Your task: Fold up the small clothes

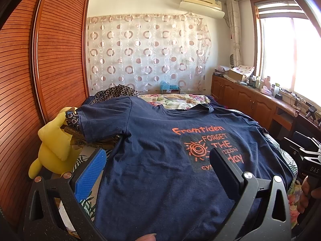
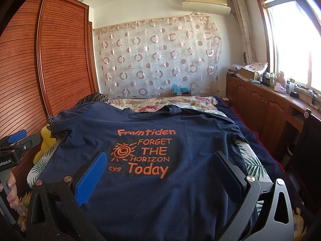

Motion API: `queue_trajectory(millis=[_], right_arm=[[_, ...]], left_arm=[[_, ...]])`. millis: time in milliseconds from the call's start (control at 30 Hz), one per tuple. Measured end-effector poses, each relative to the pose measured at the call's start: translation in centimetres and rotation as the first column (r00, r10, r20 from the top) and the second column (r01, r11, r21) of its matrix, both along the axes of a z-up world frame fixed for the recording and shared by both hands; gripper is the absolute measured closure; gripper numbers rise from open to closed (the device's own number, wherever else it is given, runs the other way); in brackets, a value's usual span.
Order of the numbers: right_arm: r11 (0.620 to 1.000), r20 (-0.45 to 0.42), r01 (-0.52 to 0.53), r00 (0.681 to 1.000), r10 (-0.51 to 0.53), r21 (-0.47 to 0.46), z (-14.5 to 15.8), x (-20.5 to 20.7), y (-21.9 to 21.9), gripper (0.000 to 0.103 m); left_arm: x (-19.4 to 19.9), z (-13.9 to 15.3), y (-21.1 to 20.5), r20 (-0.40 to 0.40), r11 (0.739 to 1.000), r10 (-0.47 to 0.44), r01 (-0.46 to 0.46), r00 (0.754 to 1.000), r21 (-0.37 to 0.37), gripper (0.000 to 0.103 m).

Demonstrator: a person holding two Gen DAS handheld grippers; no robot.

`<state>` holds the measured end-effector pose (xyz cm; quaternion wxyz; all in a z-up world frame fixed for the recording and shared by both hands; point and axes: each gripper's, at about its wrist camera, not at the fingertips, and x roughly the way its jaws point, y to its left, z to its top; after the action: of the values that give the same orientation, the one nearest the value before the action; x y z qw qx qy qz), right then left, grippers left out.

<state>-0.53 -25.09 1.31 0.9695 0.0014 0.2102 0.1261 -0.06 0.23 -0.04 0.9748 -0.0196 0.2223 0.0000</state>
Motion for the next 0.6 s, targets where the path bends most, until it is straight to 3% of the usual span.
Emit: queue_trajectory(millis=[600], right_arm=[[1.000, 0.002, -0.003, 1.000, 0.003, 0.001, 0.0, 0.0, 0.0, 0.000]], left_arm=[[0.1, 0.8, -0.1, 0.004, 1.000, 0.000, 0.000, 1.000, 0.004, 0.000]])
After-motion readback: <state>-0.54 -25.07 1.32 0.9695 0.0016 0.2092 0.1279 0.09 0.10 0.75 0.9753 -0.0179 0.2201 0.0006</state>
